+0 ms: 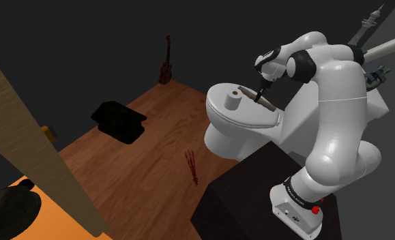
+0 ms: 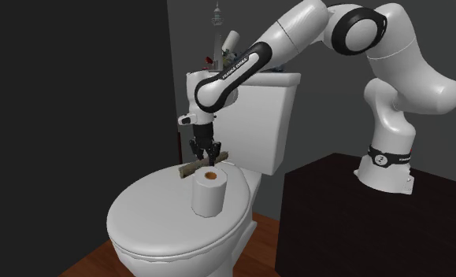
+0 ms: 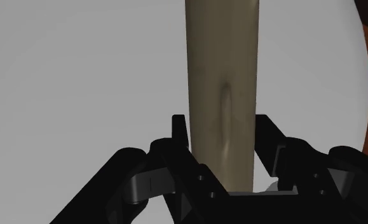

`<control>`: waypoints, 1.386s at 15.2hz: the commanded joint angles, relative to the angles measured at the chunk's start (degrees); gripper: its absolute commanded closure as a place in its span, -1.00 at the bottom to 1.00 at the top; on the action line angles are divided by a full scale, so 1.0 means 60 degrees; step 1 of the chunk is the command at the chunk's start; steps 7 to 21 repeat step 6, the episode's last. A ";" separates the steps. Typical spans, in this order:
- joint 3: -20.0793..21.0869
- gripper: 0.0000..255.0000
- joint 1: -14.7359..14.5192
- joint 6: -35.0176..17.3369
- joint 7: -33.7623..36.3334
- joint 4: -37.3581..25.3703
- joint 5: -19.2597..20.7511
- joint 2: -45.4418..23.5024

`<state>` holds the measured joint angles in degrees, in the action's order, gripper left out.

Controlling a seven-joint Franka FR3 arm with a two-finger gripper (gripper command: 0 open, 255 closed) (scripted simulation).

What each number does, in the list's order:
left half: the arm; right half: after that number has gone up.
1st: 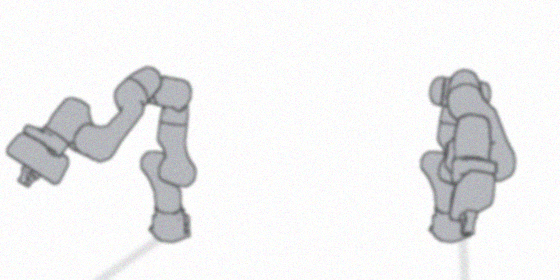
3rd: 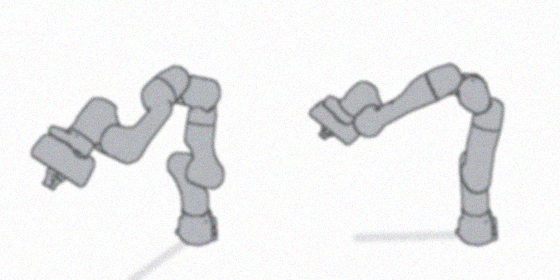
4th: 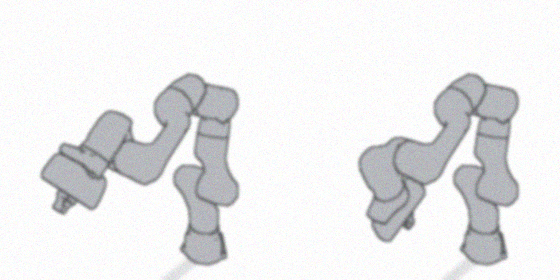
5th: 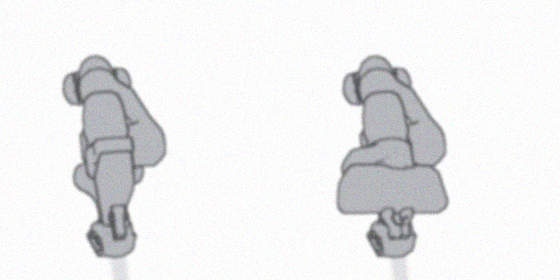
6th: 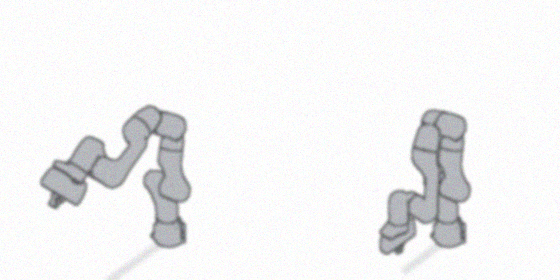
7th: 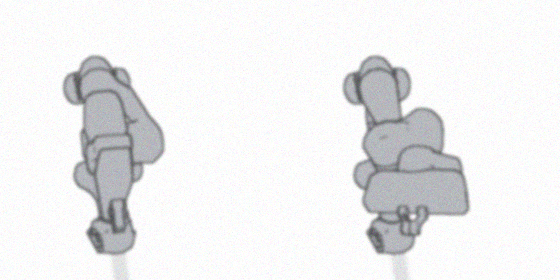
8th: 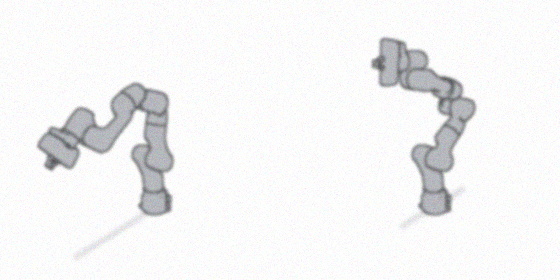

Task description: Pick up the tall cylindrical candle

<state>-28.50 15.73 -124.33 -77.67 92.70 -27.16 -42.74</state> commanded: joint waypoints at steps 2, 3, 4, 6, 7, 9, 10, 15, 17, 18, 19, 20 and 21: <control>-0.0108 1.00 -0.0080 0.0252 0.0094 -0.0007 0.0132 0.0261; -0.0141 1.00 -0.0100 0.0331 0.0119 -0.0012 0.0173 0.0339; -0.0173 1.00 -0.0121 0.0410 0.0144 -0.0019 0.0213 0.0416; -0.0178 1.00 -0.0124 0.0422 0.0148 -0.0019 0.0220 0.0428; -0.0178 1.00 -0.0124 0.0422 0.0148 -0.0019 0.0220 0.0428; -0.0178 1.00 -0.0124 0.0422 0.0148 -0.0019 0.0220 0.0428; -0.0178 1.00 -0.0124 0.0422 0.0148 -0.0019 0.0220 0.0428; -0.0178 1.00 -0.0124 0.0422 0.0148 -0.0019 0.0220 0.0428; -0.0178 1.00 -0.0124 0.0422 0.0148 -0.0019 0.0220 0.0428; -0.0178 1.00 -0.0124 0.0422 0.0148 -0.0019 0.0220 0.0428; -0.0178 1.00 -0.0124 0.0422 0.0148 -0.0019 0.0220 0.0428; -0.0178 1.00 -0.0124 0.0422 0.0148 -0.0019 0.0220 0.0428; -0.0178 1.00 -0.0124 0.0422 0.0148 -0.0019 0.0220 0.0428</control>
